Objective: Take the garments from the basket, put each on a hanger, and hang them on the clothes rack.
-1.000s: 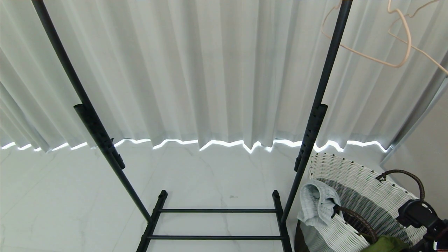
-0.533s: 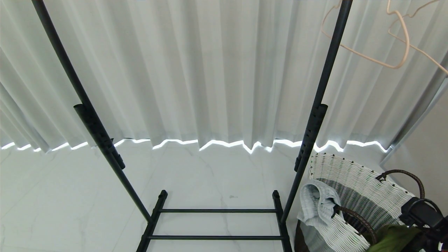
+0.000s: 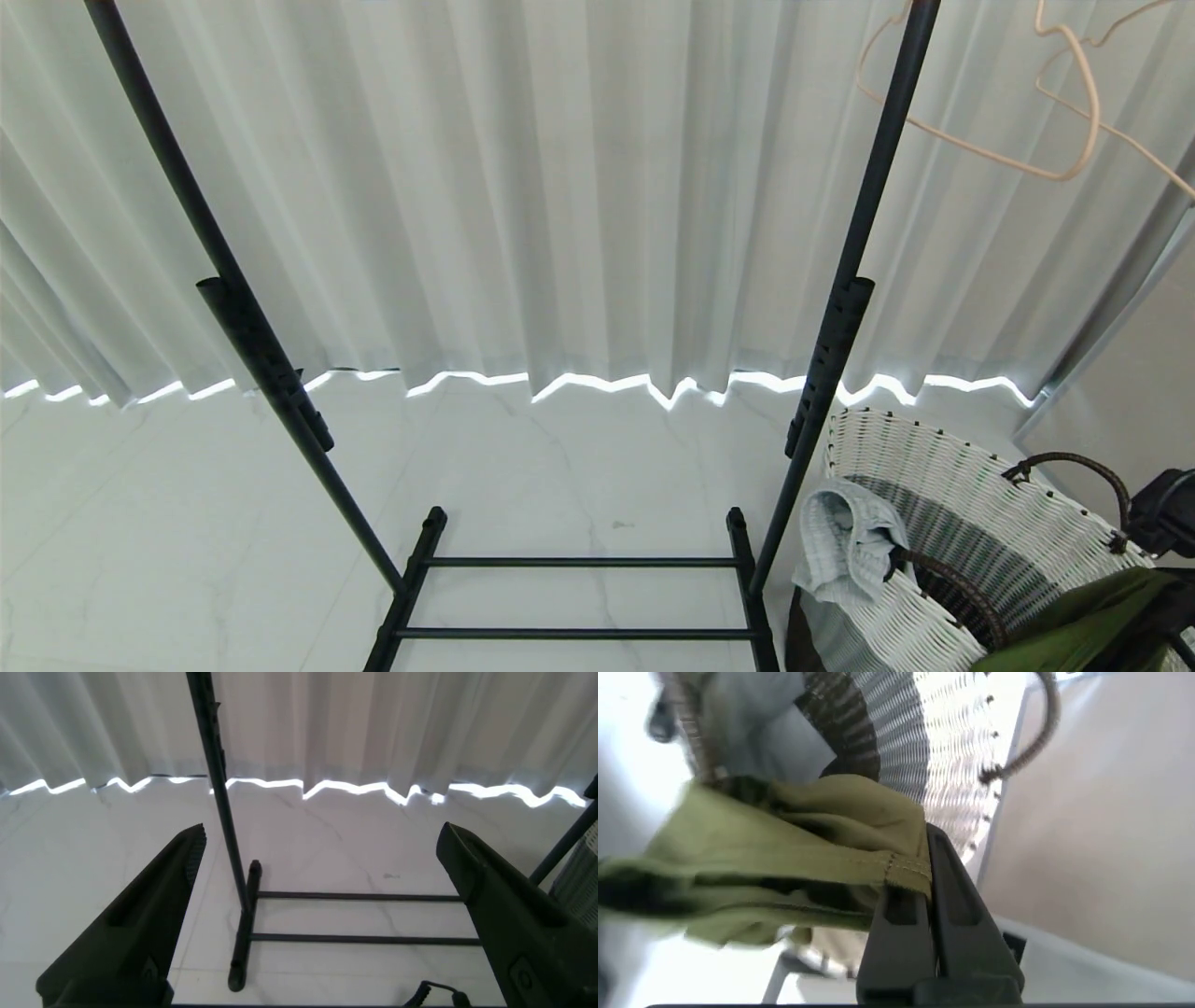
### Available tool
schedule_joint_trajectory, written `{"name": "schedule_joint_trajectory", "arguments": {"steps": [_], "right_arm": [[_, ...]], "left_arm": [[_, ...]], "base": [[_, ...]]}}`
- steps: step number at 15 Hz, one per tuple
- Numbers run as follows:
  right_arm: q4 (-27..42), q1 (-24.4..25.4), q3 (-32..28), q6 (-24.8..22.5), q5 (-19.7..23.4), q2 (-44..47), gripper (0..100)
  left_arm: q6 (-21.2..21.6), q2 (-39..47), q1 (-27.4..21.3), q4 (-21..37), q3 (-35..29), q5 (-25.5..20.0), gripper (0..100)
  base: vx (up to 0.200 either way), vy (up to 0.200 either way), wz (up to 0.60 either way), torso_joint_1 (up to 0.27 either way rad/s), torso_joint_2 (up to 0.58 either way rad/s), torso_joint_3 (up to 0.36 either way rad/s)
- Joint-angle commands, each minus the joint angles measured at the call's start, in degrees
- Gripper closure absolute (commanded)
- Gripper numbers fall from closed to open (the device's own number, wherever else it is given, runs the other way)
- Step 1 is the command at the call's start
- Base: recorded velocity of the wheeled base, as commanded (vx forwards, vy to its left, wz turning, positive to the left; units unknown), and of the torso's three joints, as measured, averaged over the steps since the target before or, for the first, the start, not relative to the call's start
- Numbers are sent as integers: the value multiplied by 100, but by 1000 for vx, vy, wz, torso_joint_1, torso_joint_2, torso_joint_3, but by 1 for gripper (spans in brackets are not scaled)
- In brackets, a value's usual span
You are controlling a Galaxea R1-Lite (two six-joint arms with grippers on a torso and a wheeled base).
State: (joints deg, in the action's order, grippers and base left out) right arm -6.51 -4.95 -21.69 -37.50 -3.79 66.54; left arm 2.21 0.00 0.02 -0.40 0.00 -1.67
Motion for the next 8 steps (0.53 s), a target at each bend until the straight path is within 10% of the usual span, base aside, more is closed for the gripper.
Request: {"name": "schedule_joint_trajectory", "arguments": {"steps": [1, 8], "right_arm": [[1767, 99, -1198, 287, 1, -1617, 100], [2567, 293, -2006, 392, 1, -2989, 100]], "left_arm": [[8, 0, -2, -4, 0, 0, 0], [34, 0, -2, -4, 0, 0, 0]], "base": [[0, 0, 0, 0, 0, 0], [0, 0, 0, 0, 0, 0]]}}
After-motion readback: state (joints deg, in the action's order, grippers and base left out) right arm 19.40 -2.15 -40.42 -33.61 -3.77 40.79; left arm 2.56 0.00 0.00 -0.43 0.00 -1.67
